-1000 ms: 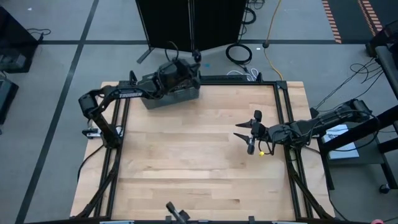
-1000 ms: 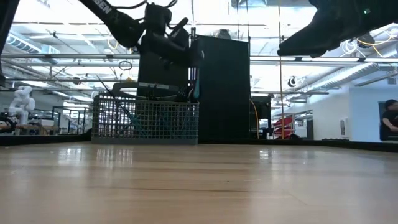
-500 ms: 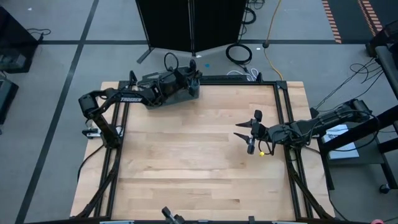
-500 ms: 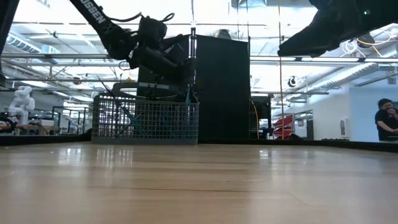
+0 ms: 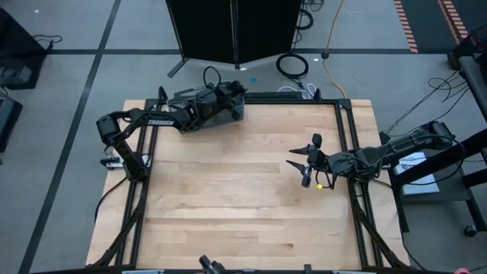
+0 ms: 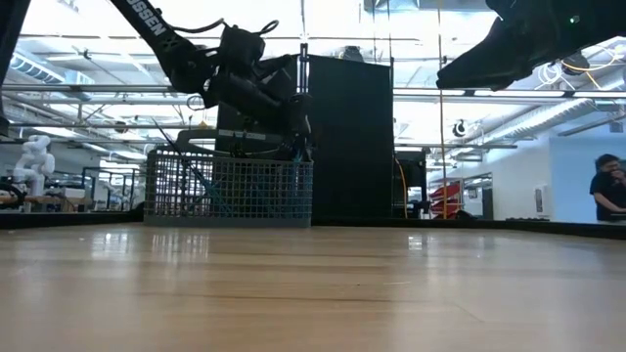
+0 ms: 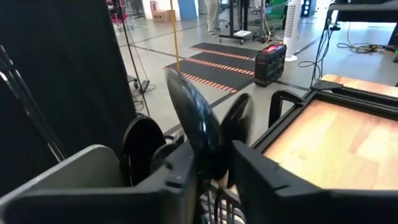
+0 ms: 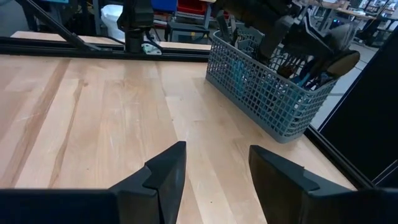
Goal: Sort silverware
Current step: Put the blue spoon into the silverware basket, then return to Home Position
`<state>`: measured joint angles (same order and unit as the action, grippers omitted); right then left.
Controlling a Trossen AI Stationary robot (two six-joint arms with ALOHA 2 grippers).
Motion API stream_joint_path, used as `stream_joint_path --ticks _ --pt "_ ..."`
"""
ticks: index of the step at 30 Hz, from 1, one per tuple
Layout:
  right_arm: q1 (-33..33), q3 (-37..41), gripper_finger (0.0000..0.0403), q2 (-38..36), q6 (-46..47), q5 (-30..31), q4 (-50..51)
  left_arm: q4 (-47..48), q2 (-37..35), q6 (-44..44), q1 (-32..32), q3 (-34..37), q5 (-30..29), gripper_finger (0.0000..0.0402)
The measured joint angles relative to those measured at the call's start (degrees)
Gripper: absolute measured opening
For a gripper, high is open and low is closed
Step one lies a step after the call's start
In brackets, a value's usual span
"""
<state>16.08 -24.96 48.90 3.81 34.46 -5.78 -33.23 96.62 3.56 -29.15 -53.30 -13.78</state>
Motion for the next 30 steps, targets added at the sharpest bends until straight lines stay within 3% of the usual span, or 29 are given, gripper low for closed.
stream_joint_path --ticks 6,9,15,19,24,30 --pt "0.00 -0.01 0.0169 0.00 -0.02 0.02 0.02 0.52 -1.00 -1.74 0.04 -0.37 -0.02 0.0158" --pt "0.00 -0.01 0.0169 0.00 -0.03 0.00 0.02 1.07 -4.41 -1.73 0.17 -0.50 -0.01 0.0165" --pt "0.00 -0.01 0.0169 0.00 -0.46 0.02 -0.25 14.65 -15.51 -1.93 0.37 -0.50 -0.32 0.0166" --pt "0.00 -0.03 0.0169 0.02 -0.66 0.00 -1.58 24.78 -22.60 -5.50 1.78 -0.50 2.67 0.0166" --pt "0.00 -0.03 0.0169 0.02 -1.04 -0.84 -6.75 33.28 -27.75 -7.60 7.93 -0.50 3.30 0.0166" --pt "0.02 -0.05 0.0169 0.02 -0.11 -9.41 -11.52 36.15 -30.29 -8.48 20.05 1.29 -2.26 0.0166"
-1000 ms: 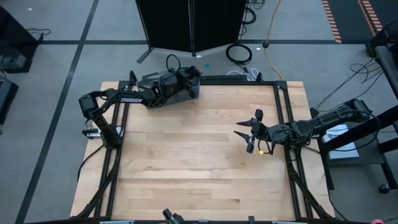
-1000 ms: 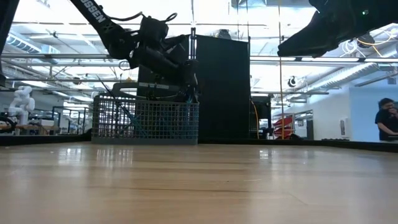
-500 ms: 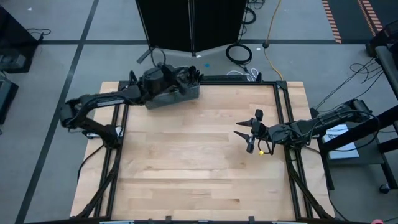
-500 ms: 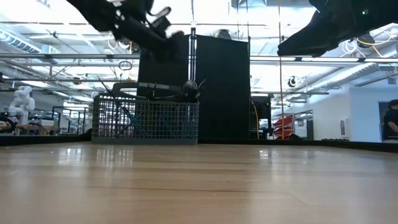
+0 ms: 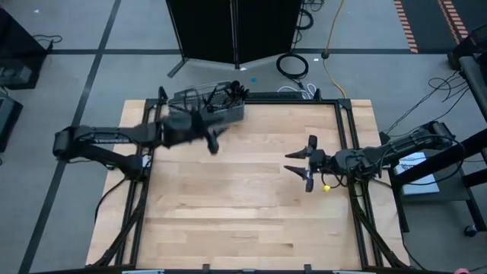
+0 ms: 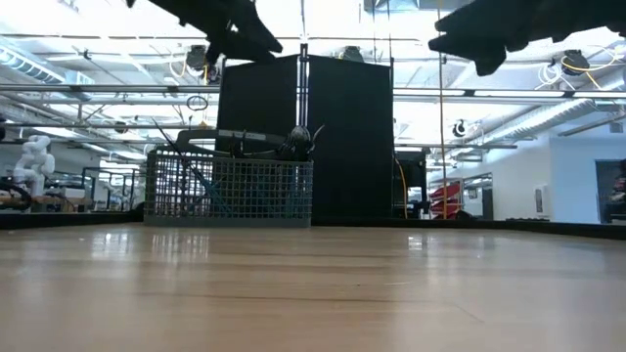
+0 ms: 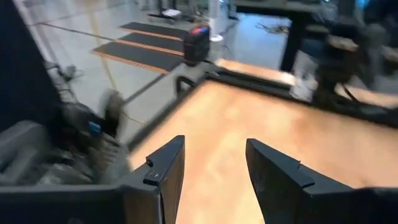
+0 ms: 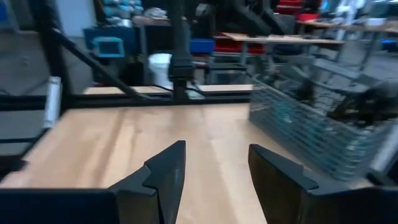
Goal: Sort silverware
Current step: Return to Home Position
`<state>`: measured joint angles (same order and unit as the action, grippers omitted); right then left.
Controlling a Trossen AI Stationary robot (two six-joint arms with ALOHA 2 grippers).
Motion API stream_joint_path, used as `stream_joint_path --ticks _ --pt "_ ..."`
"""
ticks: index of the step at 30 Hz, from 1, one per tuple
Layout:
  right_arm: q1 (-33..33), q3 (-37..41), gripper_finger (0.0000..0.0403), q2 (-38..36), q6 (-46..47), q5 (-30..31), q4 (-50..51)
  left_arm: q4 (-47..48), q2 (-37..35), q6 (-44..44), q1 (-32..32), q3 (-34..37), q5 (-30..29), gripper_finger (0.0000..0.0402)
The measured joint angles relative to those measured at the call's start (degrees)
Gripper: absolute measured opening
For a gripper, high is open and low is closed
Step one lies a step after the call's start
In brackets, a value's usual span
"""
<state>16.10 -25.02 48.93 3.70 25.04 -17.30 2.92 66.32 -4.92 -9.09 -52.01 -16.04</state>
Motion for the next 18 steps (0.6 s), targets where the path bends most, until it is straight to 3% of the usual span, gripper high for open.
stream_joint_path --ticks 9,18 --pt "0.14 0.00 0.0169 2.82 5.95 -2.94 -1.00 -13.96 0.15 -2.31 19.63 14.29 -13.36 0.0166" --pt "-0.74 0.00 0.0169 14.50 6.60 -2.74 -11.70 -18.45 -3.57 -5.28 24.66 23.13 -14.77 0.0166"
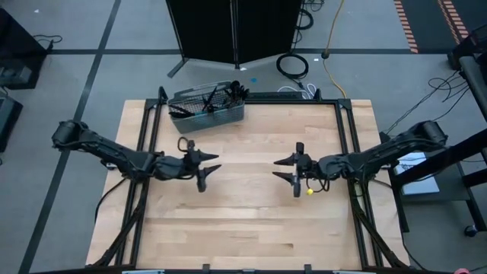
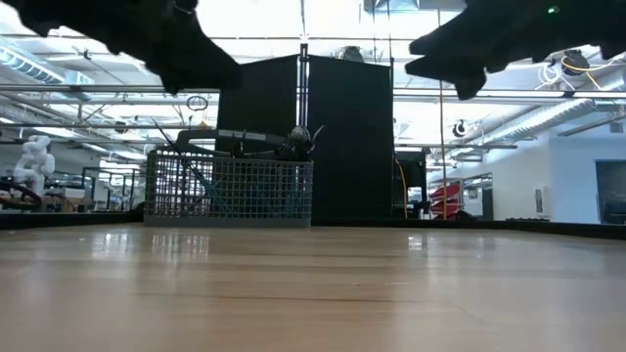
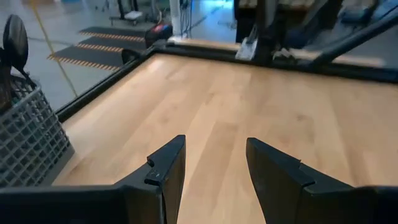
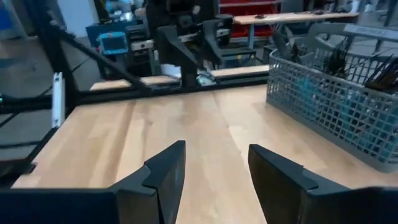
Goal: Sort silverware
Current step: Return to Home Position
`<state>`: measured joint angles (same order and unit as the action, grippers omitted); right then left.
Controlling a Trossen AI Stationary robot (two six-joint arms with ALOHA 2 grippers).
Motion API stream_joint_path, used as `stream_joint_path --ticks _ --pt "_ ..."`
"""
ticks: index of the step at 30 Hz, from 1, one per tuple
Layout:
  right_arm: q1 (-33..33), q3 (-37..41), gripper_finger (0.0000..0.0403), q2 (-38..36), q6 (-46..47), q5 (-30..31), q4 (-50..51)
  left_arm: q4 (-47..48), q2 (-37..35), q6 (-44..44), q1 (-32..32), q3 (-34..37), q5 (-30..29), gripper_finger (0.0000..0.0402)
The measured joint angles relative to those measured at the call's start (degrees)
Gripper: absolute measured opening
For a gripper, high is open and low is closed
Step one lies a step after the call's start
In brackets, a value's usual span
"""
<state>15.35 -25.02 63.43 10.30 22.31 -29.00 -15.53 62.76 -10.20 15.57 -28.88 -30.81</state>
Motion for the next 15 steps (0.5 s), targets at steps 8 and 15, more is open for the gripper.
stream_joint_path --ticks 8,15 --pt "-5.69 0.02 0.0169 0.47 -1.39 -0.03 -1.27 -5.35 -9.89 0.00 0.99 9.79 -0.35 0.0166" --pt "-11.31 0.02 0.0169 -5.92 -2.31 -5.49 4.92 -9.66 -16.91 0.94 -0.13 15.88 0.20 0.0166"
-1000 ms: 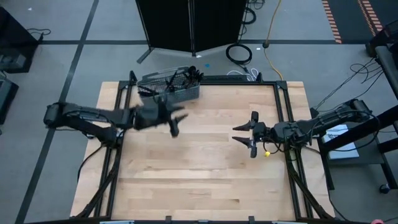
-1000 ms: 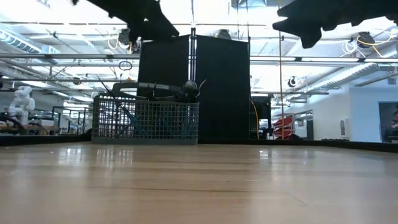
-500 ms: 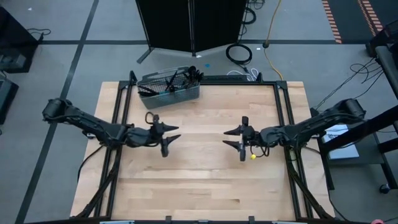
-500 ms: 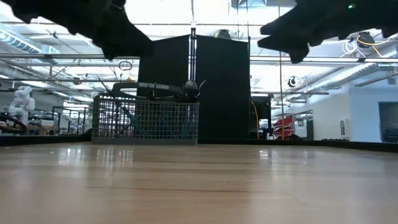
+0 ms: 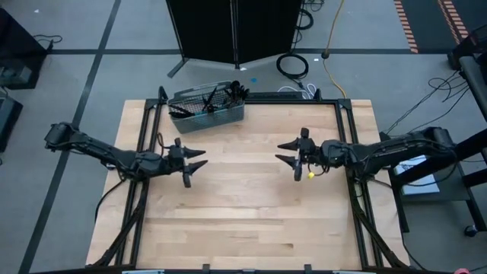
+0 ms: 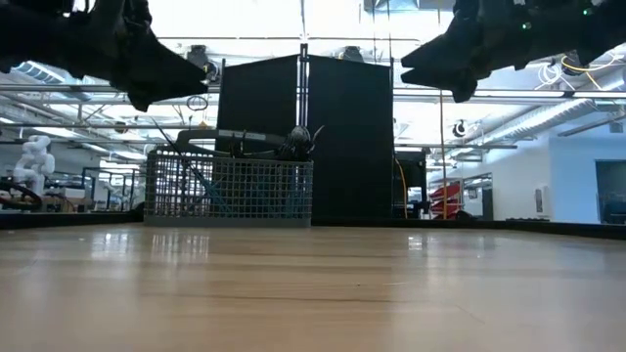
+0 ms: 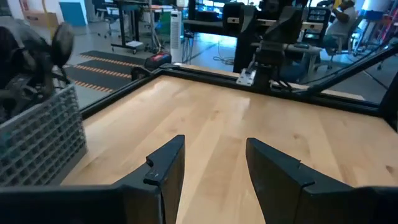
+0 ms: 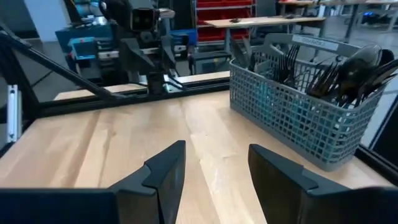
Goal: Sort silverware
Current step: Return to Home Position
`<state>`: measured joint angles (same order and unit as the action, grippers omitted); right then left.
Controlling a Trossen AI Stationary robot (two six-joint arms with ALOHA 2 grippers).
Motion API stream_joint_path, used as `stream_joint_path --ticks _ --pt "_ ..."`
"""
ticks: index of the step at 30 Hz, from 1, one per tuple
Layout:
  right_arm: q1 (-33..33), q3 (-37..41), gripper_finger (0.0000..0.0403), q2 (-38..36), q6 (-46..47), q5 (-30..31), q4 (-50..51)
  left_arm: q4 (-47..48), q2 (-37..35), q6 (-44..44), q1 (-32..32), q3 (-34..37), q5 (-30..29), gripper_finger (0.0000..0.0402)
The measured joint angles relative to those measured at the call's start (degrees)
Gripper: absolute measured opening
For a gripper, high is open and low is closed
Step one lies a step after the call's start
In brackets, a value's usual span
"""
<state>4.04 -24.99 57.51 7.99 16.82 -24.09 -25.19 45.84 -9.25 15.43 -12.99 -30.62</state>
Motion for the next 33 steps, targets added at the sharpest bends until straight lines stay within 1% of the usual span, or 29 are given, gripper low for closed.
stream_joint_path --ticks 4,8,15,18,22,26,30,33 --pt "-3.02 0.00 0.0169 -2.25 0.08 -3.61 4.73 -0.03 -4.61 0.58 -0.65 2.35 0.15 0.0166" --pt "-4.75 0.00 0.0169 -5.06 0.19 -3.78 9.97 0.07 -8.43 0.83 -0.73 3.97 0.63 0.0166" --pt "-5.21 0.25 0.0169 -11.64 0.35 -3.74 18.96 1.40 -14.56 1.64 -1.46 6.97 0.64 0.0166" --pt "-5.21 2.36 0.0169 -14.90 0.89 -3.72 18.60 4.69 -16.87 1.61 -2.44 7.04 0.64 0.0166" --pt "-5.21 7.58 0.0169 -19.71 2.53 -3.19 18.01 9.09 -19.67 0.41 -3.61 7.04 0.78 0.0166" --pt "-5.26 11.85 0.0169 -24.34 4.22 -3.10 17.86 11.95 -21.18 -0.88 -4.34 7.04 3.58 0.0166" --pt "-5.26 15.46 0.0169 -29.26 5.25 -3.31 17.83 11.82 -21.31 -1.22 -5.31 7.04 4.96 0.0166" --pt "-5.26 18.13 0.0169 -33.28 5.44 -3.46 16.77 10.12 -21.29 -3.40 -6.56 7.04 6.33 0.0166"
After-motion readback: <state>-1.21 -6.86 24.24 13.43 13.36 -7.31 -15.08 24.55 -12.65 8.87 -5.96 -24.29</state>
